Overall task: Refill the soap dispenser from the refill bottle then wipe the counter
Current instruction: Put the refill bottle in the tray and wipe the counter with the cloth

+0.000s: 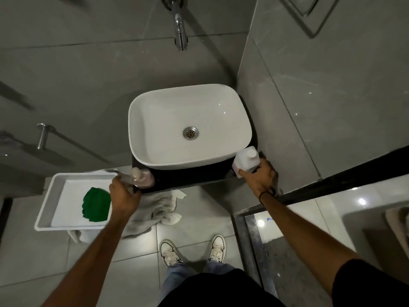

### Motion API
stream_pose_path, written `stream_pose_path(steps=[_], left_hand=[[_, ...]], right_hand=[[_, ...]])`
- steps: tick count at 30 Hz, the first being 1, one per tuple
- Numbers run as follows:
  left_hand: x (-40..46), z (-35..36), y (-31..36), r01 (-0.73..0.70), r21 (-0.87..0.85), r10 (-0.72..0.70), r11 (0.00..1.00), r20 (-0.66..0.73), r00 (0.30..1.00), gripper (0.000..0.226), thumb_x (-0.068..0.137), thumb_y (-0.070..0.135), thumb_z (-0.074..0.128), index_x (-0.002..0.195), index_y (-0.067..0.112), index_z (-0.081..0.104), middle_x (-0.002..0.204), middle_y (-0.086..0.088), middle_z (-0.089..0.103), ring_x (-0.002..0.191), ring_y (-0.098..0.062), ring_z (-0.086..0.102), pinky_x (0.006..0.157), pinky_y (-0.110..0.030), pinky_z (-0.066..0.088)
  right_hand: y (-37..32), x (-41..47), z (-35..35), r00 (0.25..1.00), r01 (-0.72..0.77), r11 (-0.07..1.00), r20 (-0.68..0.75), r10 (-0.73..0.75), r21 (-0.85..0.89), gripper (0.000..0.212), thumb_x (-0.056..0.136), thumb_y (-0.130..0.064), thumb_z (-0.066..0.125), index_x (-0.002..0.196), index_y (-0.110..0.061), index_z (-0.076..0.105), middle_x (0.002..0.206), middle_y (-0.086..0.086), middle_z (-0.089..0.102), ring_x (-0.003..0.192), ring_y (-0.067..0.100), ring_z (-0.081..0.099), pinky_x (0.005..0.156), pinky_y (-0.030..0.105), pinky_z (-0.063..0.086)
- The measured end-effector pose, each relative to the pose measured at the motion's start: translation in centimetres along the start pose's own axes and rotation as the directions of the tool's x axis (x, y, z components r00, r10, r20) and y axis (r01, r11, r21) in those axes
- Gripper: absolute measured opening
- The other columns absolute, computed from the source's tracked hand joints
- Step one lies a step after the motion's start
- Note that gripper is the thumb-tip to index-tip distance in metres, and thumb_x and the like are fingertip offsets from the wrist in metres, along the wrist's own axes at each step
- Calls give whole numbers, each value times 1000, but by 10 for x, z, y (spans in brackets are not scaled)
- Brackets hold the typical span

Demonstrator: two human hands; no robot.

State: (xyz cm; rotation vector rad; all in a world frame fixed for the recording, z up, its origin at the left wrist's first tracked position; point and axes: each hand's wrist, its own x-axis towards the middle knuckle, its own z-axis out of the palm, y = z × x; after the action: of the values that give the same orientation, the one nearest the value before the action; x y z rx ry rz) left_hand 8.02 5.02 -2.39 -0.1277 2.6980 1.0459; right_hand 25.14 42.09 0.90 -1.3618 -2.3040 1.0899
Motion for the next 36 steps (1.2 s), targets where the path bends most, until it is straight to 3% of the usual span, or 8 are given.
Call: stream_pose_path(steps=[3,6,8,11,17,20,28,36], left_hand=[[-46,10,6,141,-151,-157,978,-100,982,36,79,10,78,105,-2,55,97,-23,63,96,-45,63,73,-46,54],[-90,26,33,150,-304,-125,941,100,987,35,83,17,80,107,16,55,97,-3,65,89,-15,69,59,-22,52],[-107,36,53,103,-383,-3,918,253,967,50,81,26,83,121,20,54,114,-1,65,91,-2,69,67,-18,56],[-113,41,69,1,-338,120,941,337,934,78,69,44,89,133,24,49,127,4,62,112,-14,64,92,-37,57],[-102,2,39,-51,-57,49,997,-37,998,71,49,57,78,110,25,61,90,16,64,79,-6,60,60,-10,42],[-92,-25,1,23,-17,-26,1000,-149,989,70,52,51,86,110,18,63,92,8,67,78,-10,58,64,-19,45],[0,-119,-109,226,-38,-226,973,-313,922,76,59,34,95,121,8,59,111,-13,73,100,-30,69,83,-30,52],[139,-160,-199,299,-26,-296,954,-248,922,78,63,37,93,123,5,56,116,-18,68,106,-36,66,90,-40,54]], right_hand=[[6,-12,-1,983,151,988,105,-148,-24,64,59,-36,96,112,-14,69,107,7,74,98,27,67,82,33,53],[-1,-32,14,928,276,961,254,-274,27,67,53,-31,98,111,-11,70,106,9,73,98,29,67,84,44,56],[-11,-48,32,854,388,921,363,-372,31,69,51,-33,97,110,-12,70,105,8,71,98,28,65,84,44,55],[-33,-74,59,700,554,829,494,-516,80,68,54,-41,92,113,-16,70,106,3,72,97,24,65,82,42,56],[-80,-118,113,519,646,747,626,-581,158,83,58,-53,90,128,-18,62,120,2,69,107,21,62,90,39,55],[-93,-119,142,457,684,729,777,-432,3,114,60,-58,88,152,-16,36,151,8,49,137,26,46,109,38,41],[-104,-124,231,598,664,605,798,-77,-439,140,70,-80,64,156,-3,-15,165,18,-20,153,32,-18,124,54,-3],[-77,-138,283,747,619,414,662,-51,-667,145,57,-86,61,157,1,5,164,24,-15,151,42,-17,121,64,1]])
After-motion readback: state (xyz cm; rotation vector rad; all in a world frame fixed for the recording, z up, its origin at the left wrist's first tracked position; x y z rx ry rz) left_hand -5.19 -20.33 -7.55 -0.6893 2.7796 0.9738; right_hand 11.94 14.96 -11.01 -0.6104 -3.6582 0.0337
